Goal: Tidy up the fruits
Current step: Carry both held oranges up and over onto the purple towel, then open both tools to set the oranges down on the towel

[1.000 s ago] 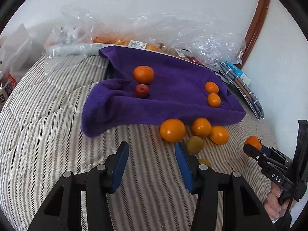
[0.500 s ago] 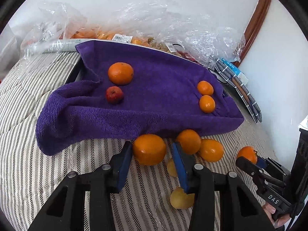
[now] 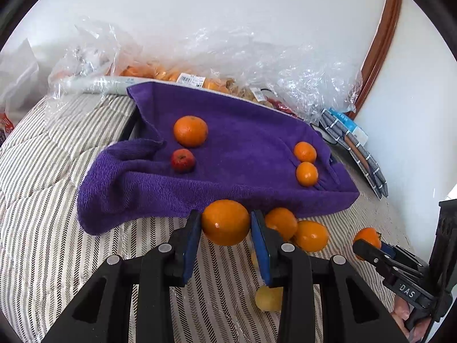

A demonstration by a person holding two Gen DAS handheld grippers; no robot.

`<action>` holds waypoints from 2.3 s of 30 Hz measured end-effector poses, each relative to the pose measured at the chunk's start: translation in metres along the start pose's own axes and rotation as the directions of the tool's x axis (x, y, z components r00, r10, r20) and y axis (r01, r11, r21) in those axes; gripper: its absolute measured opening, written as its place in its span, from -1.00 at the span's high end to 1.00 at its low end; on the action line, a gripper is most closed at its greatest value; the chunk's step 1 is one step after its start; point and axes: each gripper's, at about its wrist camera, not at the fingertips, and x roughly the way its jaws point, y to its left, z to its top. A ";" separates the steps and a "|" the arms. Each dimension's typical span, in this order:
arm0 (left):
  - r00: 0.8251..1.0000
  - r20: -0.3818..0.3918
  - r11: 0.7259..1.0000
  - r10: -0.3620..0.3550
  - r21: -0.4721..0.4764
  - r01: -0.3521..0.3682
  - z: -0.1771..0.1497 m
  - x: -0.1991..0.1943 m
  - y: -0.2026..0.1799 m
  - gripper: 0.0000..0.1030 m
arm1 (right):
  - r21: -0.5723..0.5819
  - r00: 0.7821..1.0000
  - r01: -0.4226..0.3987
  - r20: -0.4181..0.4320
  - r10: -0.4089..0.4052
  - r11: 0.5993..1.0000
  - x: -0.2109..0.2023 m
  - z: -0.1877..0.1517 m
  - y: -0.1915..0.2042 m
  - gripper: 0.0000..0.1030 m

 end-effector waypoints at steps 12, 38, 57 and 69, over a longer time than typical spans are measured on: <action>0.998 0.057 1.000 0.021 -0.018 -0.020 0.004 -0.011 0.003 0.35 | 0.044 0.999 0.008 0.034 -0.010 0.999 -0.008 0.003 -0.010 0.17; 0.990 0.087 0.994 0.109 -0.015 -0.108 0.028 -0.022 0.006 0.35 | -0.061 0.990 -0.026 0.138 0.034 0.998 -0.013 0.073 0.012 0.17; 0.995 0.055 0.997 0.077 0.027 -0.079 0.074 0.045 -0.001 0.35 | -0.050 0.996 -0.042 0.082 0.046 0.998 0.049 0.092 -0.013 0.17; 0.998 0.020 0.998 0.053 0.036 -0.054 0.069 0.056 -0.001 0.35 | -0.084 0.999 -0.021 0.032 0.023 0.996 0.068 0.083 -0.002 0.17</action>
